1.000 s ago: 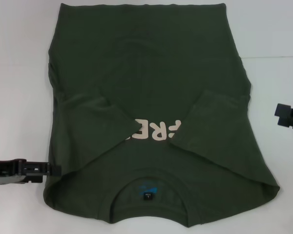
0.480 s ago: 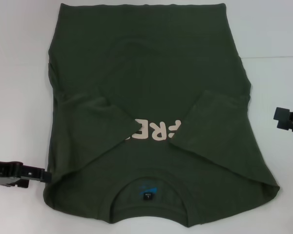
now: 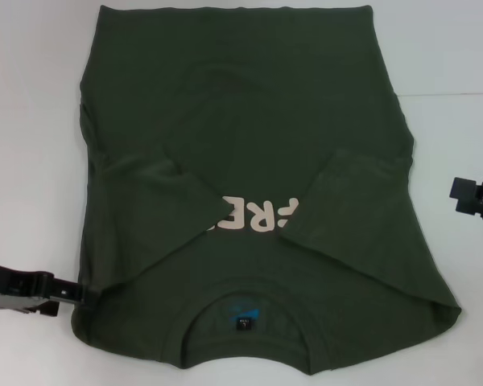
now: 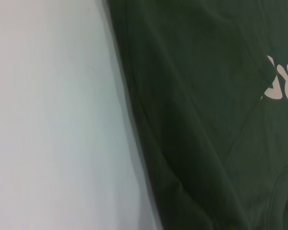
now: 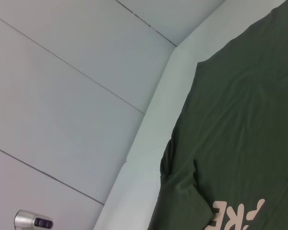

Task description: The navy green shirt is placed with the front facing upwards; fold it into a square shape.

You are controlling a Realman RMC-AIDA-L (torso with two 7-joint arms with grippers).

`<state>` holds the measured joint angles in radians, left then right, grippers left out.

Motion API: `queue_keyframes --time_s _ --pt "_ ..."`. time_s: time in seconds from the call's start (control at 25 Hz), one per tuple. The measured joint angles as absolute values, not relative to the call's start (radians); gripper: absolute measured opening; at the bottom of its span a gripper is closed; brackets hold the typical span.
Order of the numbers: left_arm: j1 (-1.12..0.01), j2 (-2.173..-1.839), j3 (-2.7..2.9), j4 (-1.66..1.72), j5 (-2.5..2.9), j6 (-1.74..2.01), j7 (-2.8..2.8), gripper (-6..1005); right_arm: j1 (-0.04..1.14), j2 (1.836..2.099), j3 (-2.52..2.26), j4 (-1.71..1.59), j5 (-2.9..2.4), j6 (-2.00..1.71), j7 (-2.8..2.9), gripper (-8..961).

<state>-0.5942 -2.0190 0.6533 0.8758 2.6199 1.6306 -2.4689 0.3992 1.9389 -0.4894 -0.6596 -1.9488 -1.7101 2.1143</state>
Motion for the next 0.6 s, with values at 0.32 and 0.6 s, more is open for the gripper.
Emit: queue_keyframes --time_s 0.32,0.6 --pt "-0.601 -2.022 0.655 0.866 2.621 1.63 -2.472 837 0.404 1.939 -0.491 -0.66 -1.948 -1.709 2.112 944" --pt "-0.601 -2.025 0.672 0.865 2.621 1.618 -2.481 836 0.407 1.941 -0.492 -0.66 -1.956 -1.709 2.111 944"
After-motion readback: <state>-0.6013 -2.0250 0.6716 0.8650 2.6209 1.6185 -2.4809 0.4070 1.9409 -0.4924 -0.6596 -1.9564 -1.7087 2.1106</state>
